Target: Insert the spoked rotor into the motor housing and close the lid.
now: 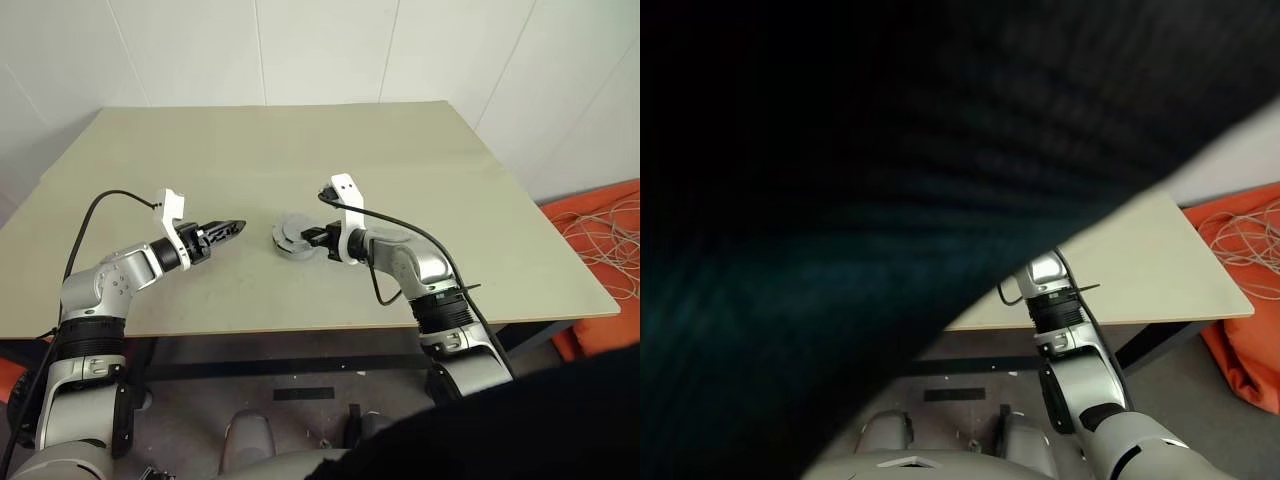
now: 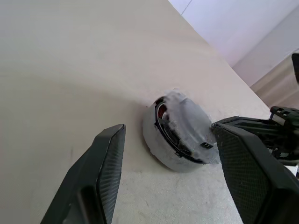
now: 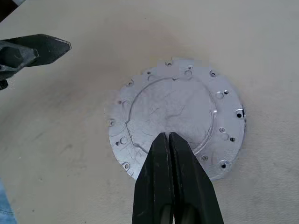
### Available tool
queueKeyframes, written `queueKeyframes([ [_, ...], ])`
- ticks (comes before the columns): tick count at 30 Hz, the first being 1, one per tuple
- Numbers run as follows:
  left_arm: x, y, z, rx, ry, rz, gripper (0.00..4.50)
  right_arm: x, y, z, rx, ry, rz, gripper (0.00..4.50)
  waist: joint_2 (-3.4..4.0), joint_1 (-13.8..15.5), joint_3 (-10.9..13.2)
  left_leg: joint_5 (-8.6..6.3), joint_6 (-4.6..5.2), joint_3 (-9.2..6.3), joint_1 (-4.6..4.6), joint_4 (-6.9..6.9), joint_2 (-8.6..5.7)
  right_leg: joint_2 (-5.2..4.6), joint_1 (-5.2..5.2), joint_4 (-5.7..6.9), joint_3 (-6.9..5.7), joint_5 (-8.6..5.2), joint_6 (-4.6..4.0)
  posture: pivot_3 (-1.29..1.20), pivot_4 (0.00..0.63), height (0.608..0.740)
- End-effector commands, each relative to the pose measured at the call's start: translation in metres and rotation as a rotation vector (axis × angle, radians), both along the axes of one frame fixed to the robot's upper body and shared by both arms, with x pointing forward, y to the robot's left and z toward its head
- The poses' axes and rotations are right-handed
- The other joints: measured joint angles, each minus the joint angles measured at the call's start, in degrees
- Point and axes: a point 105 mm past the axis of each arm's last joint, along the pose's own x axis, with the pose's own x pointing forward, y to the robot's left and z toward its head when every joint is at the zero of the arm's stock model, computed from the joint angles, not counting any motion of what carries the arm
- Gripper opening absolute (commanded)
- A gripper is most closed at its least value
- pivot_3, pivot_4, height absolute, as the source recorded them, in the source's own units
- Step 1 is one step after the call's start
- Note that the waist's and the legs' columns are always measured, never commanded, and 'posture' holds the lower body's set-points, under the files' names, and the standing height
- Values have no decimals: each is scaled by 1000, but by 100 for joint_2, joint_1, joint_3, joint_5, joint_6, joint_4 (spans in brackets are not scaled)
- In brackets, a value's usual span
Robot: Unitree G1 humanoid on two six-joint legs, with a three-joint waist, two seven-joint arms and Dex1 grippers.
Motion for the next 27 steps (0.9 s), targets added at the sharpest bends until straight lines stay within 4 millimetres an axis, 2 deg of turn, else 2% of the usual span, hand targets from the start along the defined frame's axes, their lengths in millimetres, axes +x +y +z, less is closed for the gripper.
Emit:
queueKeyframes([
  [1, 3, 0, 19, 0, -71, 1, 3193, 6, 4, -2, -6, -25, 6, 36, 0, -1, 0, 0, 0, 0, 1, 0, 0, 0, 1, 0, 0, 0, 0, 0, 0, 740],
  [14, 5, -2, 18, -3, -74, -2, 3193, 8, -1, -17, -32, -41, -11, 36, -1, -5, -1, 3, -6, 0, 28, 0, 2, 0, 24, 2, 0, 0, 0, 0, 0, 740],
  [19, 6, -4, 17, -5, -74, -2, 3193, 4, -3, 1, 5, -60, 27, 36, -1, 7, -1, 3, -5, -1, 25, 0, 1, 0, 25, 1, 0, 0, 0, 0, 0, 740],
  [21, 7, -5, 17, -7, -73, -2, 3193, 1, -1, 13, 79, -38, 36, 36, 0, 5, 0, 3, -5, -1, 23, 0, 0, -1, 25, -1, -1, 0, 0, 0, 0, 740],
  [23, 7, -6, 17, -8, -73, -4, 3193, 2, 0, 28, 147, -60, 33, 36, 0, 3, 0, 3, -5, -1, 21, -1, 1, 0, 22, -2, -1, 0, 0, 0, 0, 740],
  [27, 8, -8, 16, -10, -72, -14, 3193, 7, -1, 39, 150, -169, 22, 36, 0, 3, 0, 3, -5, -1, 10, -2, 2, 0, 12, -2, -2, 0, 0, 0, 0, 740],
])
